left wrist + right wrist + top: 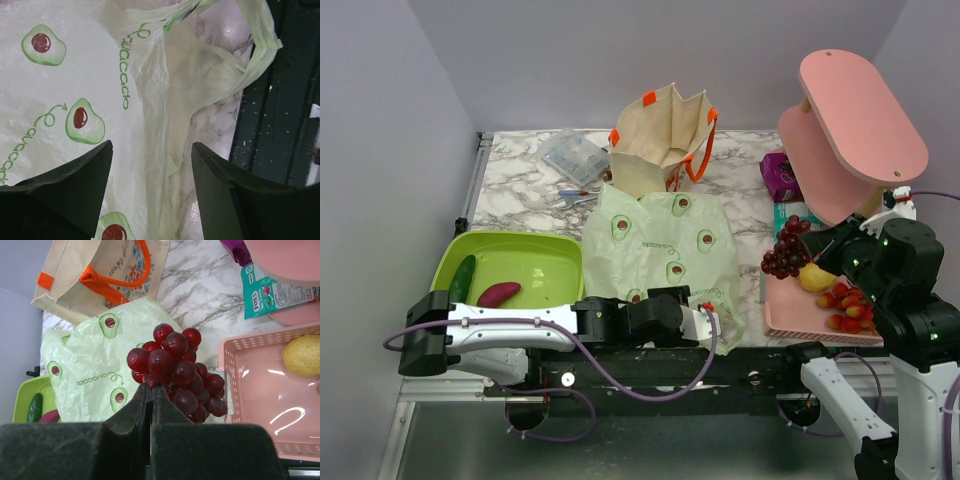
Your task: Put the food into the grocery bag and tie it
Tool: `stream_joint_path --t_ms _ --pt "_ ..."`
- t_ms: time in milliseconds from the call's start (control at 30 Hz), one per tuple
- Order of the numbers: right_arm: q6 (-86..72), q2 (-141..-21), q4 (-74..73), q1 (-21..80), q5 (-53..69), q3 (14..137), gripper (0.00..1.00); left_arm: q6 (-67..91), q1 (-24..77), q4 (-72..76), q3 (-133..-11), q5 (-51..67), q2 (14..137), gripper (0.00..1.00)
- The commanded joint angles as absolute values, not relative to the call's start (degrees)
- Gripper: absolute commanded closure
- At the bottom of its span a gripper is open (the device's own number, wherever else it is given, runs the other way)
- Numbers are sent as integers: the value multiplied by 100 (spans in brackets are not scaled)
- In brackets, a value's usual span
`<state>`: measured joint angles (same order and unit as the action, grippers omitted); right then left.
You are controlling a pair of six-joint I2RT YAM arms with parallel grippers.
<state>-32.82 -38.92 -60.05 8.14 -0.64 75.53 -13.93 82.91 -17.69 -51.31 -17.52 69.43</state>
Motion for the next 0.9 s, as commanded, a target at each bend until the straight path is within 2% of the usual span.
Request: stream_joint_path --t_ms 0,133,300,433,633,667,800,867 --pt "-3132 -3792 -6044 817 32 7485 99 -1574 8409 -1495 -5245 -2696 7251 35" --pt "-3130 -3710 -6056 817 32 7371 99 -1737 8531 -1449 -5268 -3109 7474 37" --pt "-3130 -3660 -6069 817 45 7286 99 -1828 8569 -1659 -5498 -3397 7802 45" --pt "-3064 -3656 -6099 817 26 7295 99 -1839 8569 -1701 -5600 -3503 7968 57" --pt "-3023 -3650 -6120 816 30 7321 99 -1718 8570 -1842 -5763 -3591 8104 61" --pt "-3018 -3645 -6121 813 29 7326 99 -1697 8571 -1871 -5774 -3611 8118 67" --pt "-3037 -3628 -6118 817 49 7308 99 -1661 8570 -1969 -5874 -3813 8175 100" --pt "-3042 -3630 -6123 822 113 7328 99 -1620 8571 -2039 -5992 -3968 8238 100"
